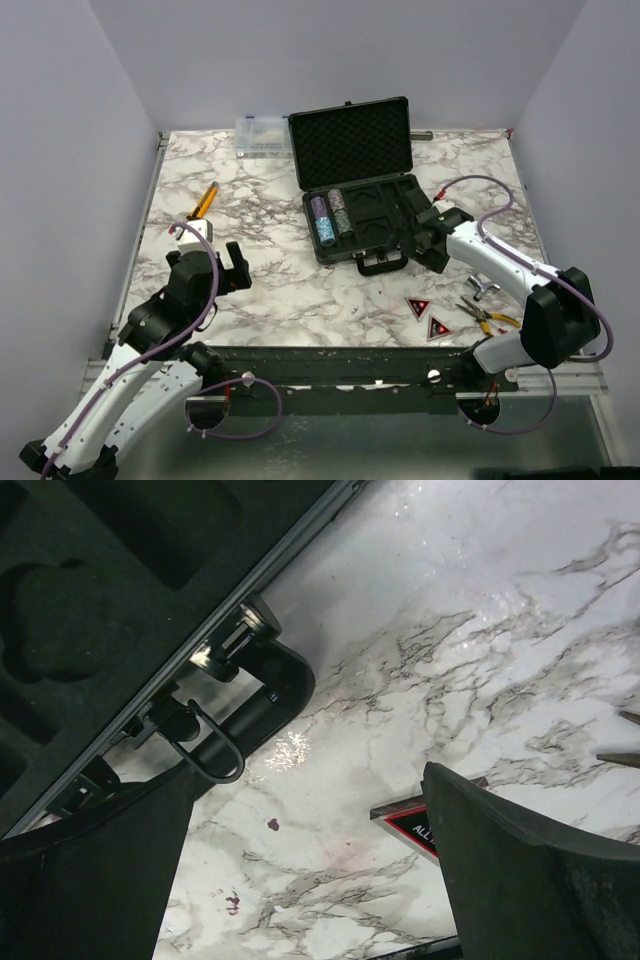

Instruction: Pack up texas hold em set

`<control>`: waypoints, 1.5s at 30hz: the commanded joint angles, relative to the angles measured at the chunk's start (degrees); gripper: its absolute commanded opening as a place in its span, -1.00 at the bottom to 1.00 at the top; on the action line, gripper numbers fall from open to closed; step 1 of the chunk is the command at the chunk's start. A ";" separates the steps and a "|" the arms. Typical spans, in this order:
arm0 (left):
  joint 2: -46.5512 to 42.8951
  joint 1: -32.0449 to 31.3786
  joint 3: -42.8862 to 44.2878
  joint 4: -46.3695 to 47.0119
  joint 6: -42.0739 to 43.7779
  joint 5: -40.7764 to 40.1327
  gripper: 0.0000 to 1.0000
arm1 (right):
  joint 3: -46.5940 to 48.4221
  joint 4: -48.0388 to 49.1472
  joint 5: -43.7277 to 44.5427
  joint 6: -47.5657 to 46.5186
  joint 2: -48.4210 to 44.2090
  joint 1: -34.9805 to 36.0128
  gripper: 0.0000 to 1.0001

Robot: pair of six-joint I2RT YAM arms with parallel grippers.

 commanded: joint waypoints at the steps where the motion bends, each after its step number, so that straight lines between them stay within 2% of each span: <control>1: -1.34 0.25 -0.74 -1.04 -1.29 -1.75 0.96 | -1.80 2.55 -4.48 1.52 1.74 -1.04 1.00; 9: -0.95 0.25 -1.37 -0.26 -1.66 -1.94 0.96 | -4.59 1.18 -6.22 4.24 2.11 -1.41 1.00; 21: 0.39 0.25 -1.02 -0.34 -1.63 -1.47 0.96 | -12.12 -1.63 -5.57 9.73 -3.12 -1.70 1.00; 31: 0.77 0.25 -0.92 -0.34 -1.50 -1.11 0.97 | -15.74 -0.70 -6.97 10.29 -3.62 -1.70 0.99; 45: 0.90 0.28 -0.92 -0.36 -1.50 -0.89 0.96 | -17.00 2.24 -10.79 7.83 -0.96 -1.71 0.74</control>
